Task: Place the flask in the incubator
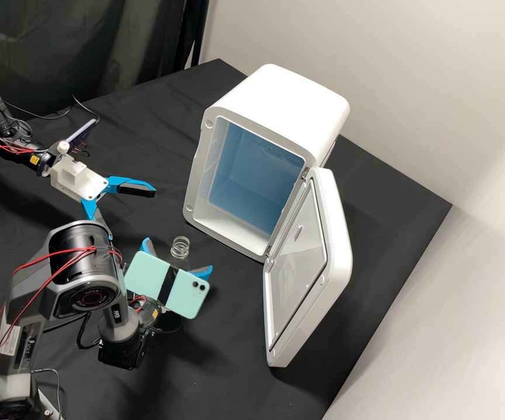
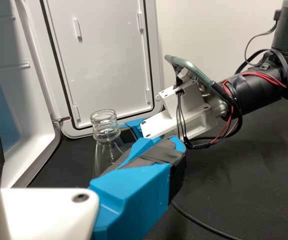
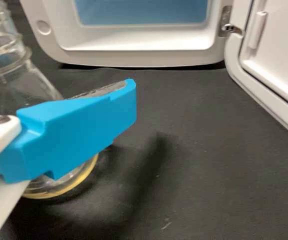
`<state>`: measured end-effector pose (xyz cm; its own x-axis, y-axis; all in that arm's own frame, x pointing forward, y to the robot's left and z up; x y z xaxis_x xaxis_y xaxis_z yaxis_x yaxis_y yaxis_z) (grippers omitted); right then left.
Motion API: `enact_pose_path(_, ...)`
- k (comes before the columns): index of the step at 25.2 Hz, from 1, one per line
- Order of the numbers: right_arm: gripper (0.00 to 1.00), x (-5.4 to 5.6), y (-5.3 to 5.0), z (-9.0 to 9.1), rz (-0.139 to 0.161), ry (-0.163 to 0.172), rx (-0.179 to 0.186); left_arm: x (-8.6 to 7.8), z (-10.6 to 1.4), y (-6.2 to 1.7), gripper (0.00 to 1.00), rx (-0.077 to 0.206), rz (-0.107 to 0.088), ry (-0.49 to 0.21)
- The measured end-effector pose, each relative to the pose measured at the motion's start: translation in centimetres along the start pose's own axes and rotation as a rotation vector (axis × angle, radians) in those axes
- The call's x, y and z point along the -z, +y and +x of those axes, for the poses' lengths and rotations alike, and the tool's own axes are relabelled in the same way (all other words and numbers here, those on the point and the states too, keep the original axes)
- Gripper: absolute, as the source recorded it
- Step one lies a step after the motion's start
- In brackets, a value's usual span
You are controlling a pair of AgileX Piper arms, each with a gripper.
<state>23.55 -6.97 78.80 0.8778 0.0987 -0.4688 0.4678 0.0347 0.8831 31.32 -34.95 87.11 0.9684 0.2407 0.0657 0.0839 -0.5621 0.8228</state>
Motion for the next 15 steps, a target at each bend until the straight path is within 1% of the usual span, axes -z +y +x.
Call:
enact_pose_path(2, 1.0, -0.02, 0.01, -0.02, 0.0, -0.001, -0.001, 0.0, 0.08, 0.11, 1.0, -0.004, 0.001, -0.001)
enact_pose_path(9, 1.0, -0.01, 0.02, 0.01, 0.001, -0.002, -0.003, 0.0, 0.08, 0.11, 1.0, -0.004, 0.001, -0.001)
enact_pose_path(15, 1.0, 0.44, -0.13, 0.27, -0.01, 0.014, 0.009, 0.0, 0.08, 0.11, 1.0, -0.004, 0.001, -0.001)
